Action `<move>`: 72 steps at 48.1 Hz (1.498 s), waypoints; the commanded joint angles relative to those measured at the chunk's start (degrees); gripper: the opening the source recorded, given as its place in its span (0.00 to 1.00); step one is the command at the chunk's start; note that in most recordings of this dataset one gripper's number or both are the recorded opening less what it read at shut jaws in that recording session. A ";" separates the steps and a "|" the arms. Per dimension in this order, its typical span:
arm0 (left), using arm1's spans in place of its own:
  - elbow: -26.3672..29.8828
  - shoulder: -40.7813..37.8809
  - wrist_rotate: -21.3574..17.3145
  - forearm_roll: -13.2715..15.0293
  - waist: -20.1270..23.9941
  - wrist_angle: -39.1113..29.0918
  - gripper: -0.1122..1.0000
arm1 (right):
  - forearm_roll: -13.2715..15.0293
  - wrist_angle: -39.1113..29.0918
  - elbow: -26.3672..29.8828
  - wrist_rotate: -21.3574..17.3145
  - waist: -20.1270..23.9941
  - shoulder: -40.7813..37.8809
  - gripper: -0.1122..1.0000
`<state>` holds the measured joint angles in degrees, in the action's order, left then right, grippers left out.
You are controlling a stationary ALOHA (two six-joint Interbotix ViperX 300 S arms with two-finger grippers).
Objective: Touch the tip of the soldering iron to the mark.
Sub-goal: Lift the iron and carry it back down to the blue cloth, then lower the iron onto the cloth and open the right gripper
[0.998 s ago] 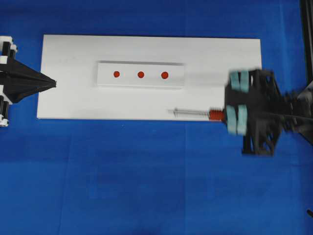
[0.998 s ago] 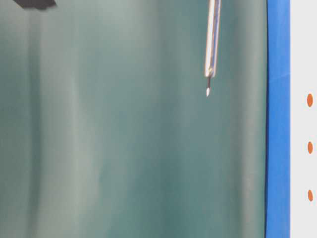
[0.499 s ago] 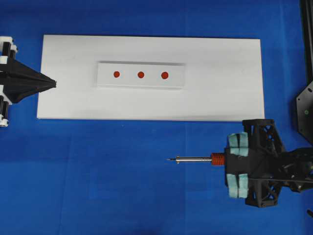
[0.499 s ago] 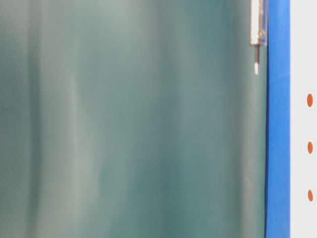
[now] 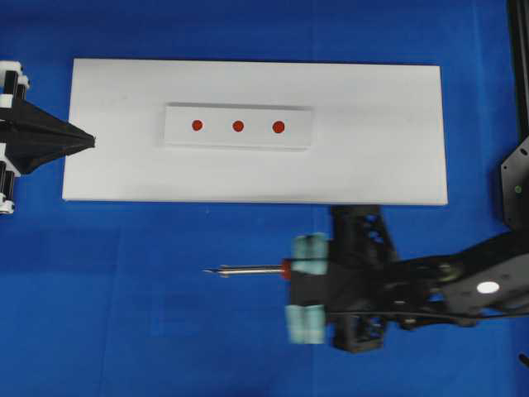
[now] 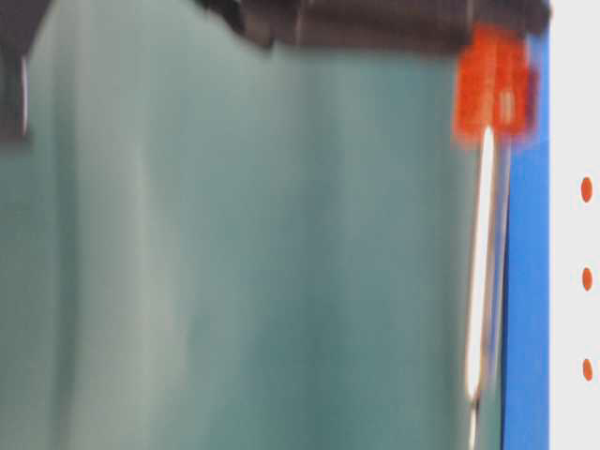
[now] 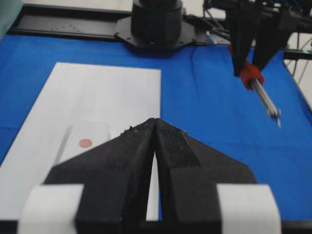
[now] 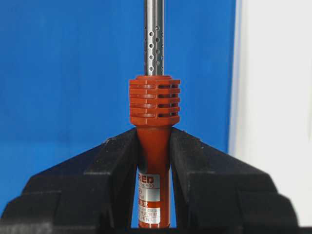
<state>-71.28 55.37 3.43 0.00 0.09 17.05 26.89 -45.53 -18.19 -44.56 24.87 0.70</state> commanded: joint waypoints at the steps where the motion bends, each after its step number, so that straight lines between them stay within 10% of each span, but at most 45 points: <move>1: 0.62 -0.09 0.00 -0.09 0.09 0.62 0.10 | 0.26 1.32 5.10 1.32 -1.41 -1.76 0.16; 17: 0.62 -0.09 0.00 -0.09 -0.62 0.62 0.10 | -0.35 1.05 12.57 4.22 -3.60 -7.82 0.16; 72: 0.53 -0.35 0.00 -0.09 -0.79 0.62 0.10 | -0.97 26.89 2.29 1.67 -6.33 -20.48 0.16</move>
<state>-71.28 55.46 3.43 0.00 -0.62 17.05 25.93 -19.78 -16.35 -42.71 18.90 -20.92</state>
